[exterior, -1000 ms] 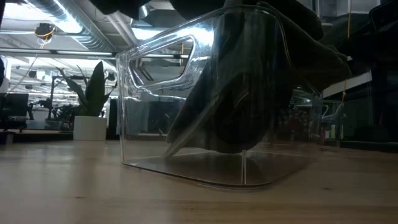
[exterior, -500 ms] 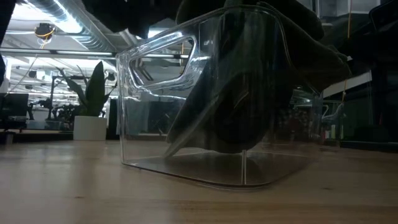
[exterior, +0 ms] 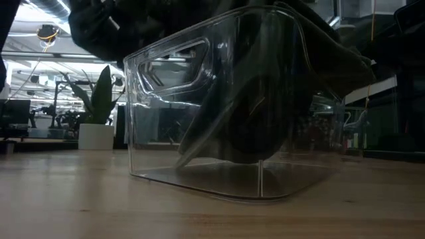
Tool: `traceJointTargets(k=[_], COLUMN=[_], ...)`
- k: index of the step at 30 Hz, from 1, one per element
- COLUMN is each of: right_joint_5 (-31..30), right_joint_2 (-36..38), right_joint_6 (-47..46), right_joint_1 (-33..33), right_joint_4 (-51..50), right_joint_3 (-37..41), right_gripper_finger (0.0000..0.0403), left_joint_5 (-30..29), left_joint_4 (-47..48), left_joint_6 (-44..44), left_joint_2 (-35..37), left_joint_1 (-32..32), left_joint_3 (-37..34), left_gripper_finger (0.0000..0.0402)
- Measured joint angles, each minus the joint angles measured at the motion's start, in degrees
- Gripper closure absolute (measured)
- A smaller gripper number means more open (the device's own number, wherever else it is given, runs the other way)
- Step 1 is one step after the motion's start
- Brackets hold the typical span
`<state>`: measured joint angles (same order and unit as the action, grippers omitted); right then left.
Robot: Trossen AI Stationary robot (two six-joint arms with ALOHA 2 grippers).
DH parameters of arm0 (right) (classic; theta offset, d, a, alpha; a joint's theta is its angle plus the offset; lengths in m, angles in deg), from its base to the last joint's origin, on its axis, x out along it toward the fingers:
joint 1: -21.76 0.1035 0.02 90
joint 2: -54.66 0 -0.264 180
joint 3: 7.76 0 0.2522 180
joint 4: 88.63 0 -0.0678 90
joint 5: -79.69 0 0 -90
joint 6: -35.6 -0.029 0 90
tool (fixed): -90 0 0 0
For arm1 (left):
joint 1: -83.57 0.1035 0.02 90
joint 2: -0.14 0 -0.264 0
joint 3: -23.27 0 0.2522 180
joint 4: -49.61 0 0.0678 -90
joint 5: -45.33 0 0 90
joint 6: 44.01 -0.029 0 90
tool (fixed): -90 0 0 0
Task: Pick & Place hat
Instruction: Put the black cap into the bottom transparent bin
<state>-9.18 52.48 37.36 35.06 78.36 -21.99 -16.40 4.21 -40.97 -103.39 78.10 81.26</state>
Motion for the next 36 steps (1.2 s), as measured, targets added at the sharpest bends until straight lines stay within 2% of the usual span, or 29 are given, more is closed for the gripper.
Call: traceJointTargets(k=[8, 12, 18, 24, 31, 36], right_joint_5=[0.0, 0.0, 0.0, 0.0, 0.0, 0.0], right_joint_2=[0.0, 0.0, 0.0, 0.0, 0.0, 0.0], right_joint_6=[0.1, 0.2, 0.1, 0.1, 0.0, 0.0], right_joint_1=[0.0, 0.0, 0.0, 0.0, 0.0, 0.0], right_joint_4=[0.0, 0.0, 0.0, 0.0, 0.0, 0.0], right_joint_3=[0.0, 0.0, 0.0, 0.0, 0.0, 0.0], right_gripper_finger=[0.0366, 0.0366, 0.0366, 0.0366, 0.0366, 0.0366], left_joint_5=[0.3, 0.3, 0.2, 0.2, -0.1, -0.1], left_joint_4=[-3.5, -1.1, -2.8, -3.3, -10.8, -9.6], left_joint_6=[0.6, -3.4, -9.1, -9.0, -7.9, -7.1], left_joint_2=[0.0, 0.0, 0.0, -2.3, -7.3, -7.4], left_joint_1=[0.8, 0.8, 1.7, 2.3, 1.7, 1.7], left_joint_3=[-1.7, -1.7, -1.7, -1.7, -1.7, -1.7], left_gripper_finger=[0.0394, 0.0394, 0.0394, 0.0393, 0.0393, 0.0393])
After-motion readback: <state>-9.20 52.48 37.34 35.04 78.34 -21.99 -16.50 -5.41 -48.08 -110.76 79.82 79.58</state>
